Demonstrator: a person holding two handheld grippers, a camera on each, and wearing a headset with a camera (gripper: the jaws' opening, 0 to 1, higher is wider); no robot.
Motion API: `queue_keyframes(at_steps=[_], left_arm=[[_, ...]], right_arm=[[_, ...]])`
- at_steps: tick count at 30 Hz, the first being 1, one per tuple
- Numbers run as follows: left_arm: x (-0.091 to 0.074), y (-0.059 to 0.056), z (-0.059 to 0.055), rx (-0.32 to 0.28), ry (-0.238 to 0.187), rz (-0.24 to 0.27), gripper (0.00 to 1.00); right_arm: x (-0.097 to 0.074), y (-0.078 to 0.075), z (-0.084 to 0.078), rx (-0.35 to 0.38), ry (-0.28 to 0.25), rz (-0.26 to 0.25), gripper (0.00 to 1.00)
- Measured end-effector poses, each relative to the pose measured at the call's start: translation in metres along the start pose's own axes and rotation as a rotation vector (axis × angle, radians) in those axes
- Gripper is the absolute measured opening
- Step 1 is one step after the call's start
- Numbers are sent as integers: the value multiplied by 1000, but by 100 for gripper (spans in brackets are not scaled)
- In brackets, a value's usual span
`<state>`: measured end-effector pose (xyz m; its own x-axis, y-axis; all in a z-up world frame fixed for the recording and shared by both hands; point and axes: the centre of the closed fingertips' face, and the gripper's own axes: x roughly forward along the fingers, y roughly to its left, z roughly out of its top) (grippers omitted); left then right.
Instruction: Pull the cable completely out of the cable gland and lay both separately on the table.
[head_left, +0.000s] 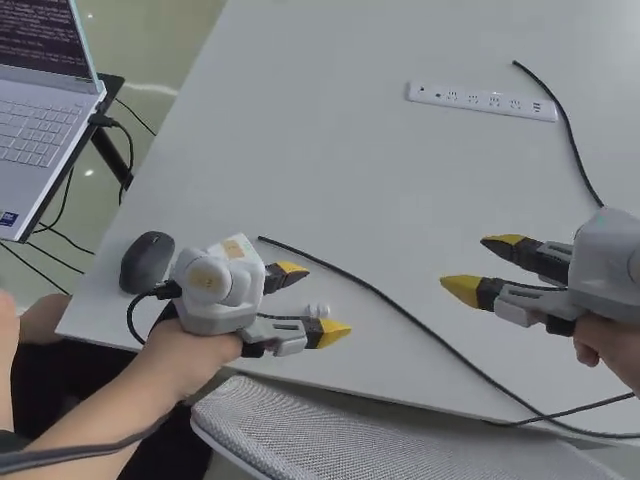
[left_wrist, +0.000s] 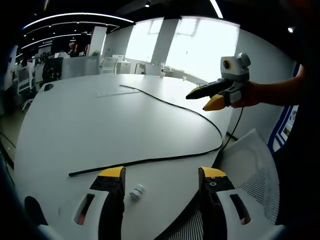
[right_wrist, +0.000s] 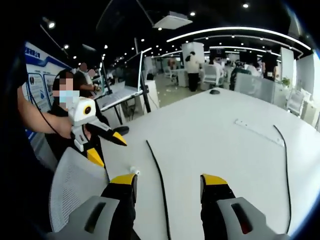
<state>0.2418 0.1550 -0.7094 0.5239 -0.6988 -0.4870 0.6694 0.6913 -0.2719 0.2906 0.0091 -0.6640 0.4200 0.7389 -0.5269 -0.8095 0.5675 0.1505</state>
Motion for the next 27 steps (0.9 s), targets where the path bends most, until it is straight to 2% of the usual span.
queue_keyframes(at_steps=[6, 9, 11, 13, 17, 21, 27], left_arm=[[-9, -1, 1, -7, -11, 14, 65], [-14, 0, 0, -8, -11, 26, 67], [-18, 1, 2, -13, -26, 41, 67], [-19, 2, 0, -33, -17, 47, 70], [-24, 3, 1, -37, -23, 56, 76], [-27, 4, 0, -32, -12, 66, 76], [-31, 9, -2, -54, -2, 99, 84]], right_arm=[[-21, -1, -18, 44, -14, -29, 56], [-27, -2, -26, 59, -15, -48, 58], [-30, -4, -32, 67, -14, -64, 61], [-32, -5, -39, 84, -6, -72, 62], [-34, -2, -48, 93, -3, -76, 65], [-34, -7, -64, 111, 13, -70, 69], [-35, 0, -64, 142, -1, -43, 75]])
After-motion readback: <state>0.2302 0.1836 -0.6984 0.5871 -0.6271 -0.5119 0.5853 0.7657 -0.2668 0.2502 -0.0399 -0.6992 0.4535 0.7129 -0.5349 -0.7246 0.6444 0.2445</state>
